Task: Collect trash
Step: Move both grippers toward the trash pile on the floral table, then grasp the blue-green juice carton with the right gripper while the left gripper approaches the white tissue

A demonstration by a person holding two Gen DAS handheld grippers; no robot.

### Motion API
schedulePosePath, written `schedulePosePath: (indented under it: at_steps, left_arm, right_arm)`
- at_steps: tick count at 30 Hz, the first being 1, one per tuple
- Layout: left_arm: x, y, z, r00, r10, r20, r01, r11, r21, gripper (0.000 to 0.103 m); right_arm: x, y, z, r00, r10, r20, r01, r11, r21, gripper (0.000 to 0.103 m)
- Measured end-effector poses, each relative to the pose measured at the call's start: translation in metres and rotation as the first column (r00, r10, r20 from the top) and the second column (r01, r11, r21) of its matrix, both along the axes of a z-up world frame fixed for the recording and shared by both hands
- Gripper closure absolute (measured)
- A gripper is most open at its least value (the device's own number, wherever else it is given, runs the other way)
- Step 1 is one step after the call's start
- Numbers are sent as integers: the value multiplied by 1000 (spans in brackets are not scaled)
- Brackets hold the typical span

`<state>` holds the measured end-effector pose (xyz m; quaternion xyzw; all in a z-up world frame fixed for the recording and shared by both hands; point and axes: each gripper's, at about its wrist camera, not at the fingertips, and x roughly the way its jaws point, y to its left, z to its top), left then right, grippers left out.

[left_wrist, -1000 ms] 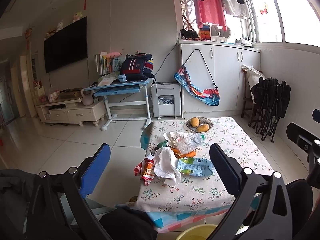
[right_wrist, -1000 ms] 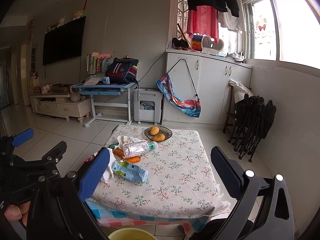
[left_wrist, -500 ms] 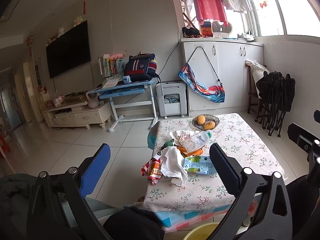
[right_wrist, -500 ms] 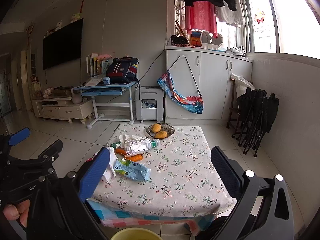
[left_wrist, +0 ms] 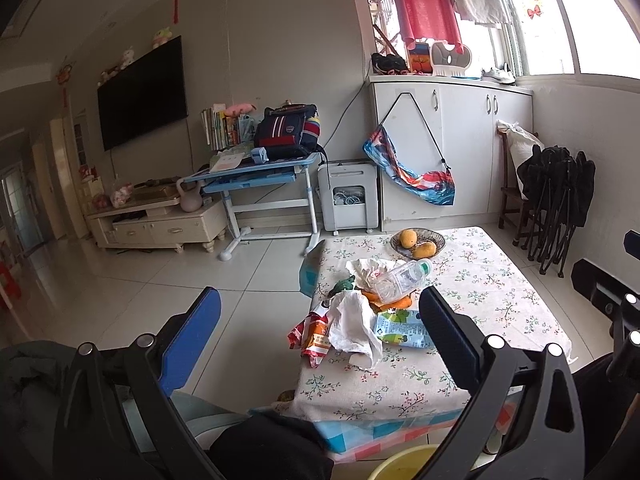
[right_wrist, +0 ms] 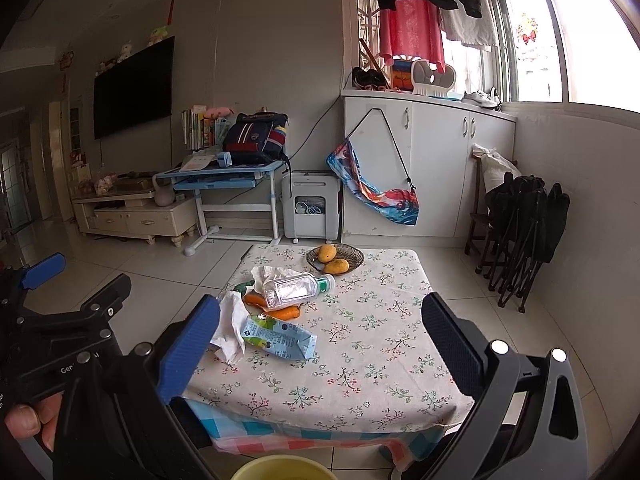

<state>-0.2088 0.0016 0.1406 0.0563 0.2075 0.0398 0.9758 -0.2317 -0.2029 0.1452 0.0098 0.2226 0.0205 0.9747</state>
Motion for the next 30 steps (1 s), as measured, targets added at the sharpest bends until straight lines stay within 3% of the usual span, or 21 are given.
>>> schedulePosePath:
  at_steps: [18,30]
  left_arm:
    - [6,9,-10,1000,14,-20,-14,1000,-11,7]
    - [52,42,-66,986,56,-157,-72,993,-97,7]
  right_arm:
    - [2,-6,-6,999,33,16,-34,998,53,6]
    - [33,-16,-49,995,70,-64,-66,996,64,6]
